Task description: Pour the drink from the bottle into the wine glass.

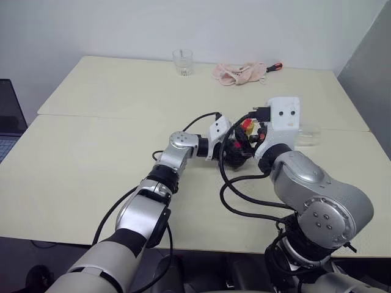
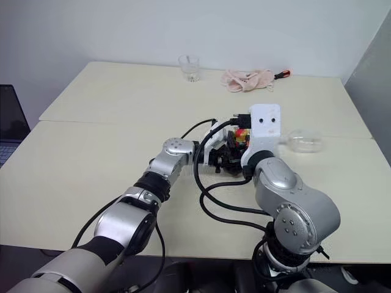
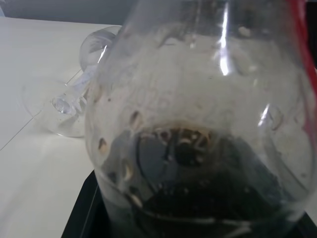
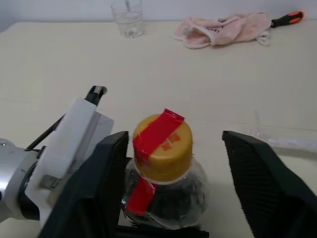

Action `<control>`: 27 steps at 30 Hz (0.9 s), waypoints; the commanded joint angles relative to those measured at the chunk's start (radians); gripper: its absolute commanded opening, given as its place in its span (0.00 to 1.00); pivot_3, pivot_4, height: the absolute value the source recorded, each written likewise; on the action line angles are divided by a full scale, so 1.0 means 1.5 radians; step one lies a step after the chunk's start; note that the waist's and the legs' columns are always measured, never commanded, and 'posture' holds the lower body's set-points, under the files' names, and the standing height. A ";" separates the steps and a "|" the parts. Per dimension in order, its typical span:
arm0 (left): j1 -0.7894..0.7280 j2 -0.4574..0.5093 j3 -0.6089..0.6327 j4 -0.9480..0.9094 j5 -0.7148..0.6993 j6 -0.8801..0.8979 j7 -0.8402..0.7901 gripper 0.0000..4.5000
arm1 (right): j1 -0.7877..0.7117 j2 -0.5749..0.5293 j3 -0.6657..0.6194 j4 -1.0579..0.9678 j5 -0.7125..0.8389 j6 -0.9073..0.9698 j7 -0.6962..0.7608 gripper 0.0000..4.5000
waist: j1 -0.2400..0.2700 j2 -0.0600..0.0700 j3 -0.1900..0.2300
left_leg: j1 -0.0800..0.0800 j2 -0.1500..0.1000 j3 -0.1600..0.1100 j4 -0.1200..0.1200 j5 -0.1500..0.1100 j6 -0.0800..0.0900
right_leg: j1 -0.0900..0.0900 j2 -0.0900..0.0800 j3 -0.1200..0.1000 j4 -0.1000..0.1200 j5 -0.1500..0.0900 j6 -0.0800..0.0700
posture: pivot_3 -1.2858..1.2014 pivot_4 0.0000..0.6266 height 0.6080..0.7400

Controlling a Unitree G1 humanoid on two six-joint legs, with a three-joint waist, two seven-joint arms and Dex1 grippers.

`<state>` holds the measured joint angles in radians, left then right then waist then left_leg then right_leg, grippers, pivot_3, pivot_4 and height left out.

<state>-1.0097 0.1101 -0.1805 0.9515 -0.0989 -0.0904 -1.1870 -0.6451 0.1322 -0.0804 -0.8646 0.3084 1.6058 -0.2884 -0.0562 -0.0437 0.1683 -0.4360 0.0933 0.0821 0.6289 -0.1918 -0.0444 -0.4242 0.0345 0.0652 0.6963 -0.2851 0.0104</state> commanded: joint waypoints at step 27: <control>0.012 -0.003 0.021 -0.079 -0.005 0.011 0.004 0.30 | -0.051 -0.440 -0.036 0.291 0.230 -0.341 0.764 0.28 | -0.001 0.001 0.001 | 0.001 -0.003 0.000 0.000 0.000 0.001 | 0.001 0.000 -0.001 -0.001 0.000 0.000 | 0.52 0.24 1.00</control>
<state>-0.9863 0.1047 -0.1521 0.8588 -0.1003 -0.0851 -1.1920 -0.6938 -0.5422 -0.1610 -0.4262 0.5688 1.1993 0.7024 -0.0584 -0.0423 0.1695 -0.4345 0.0890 0.0816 0.6283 -0.1925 -0.0430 -0.4233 0.0344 0.0647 0.6949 -0.2853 0.0109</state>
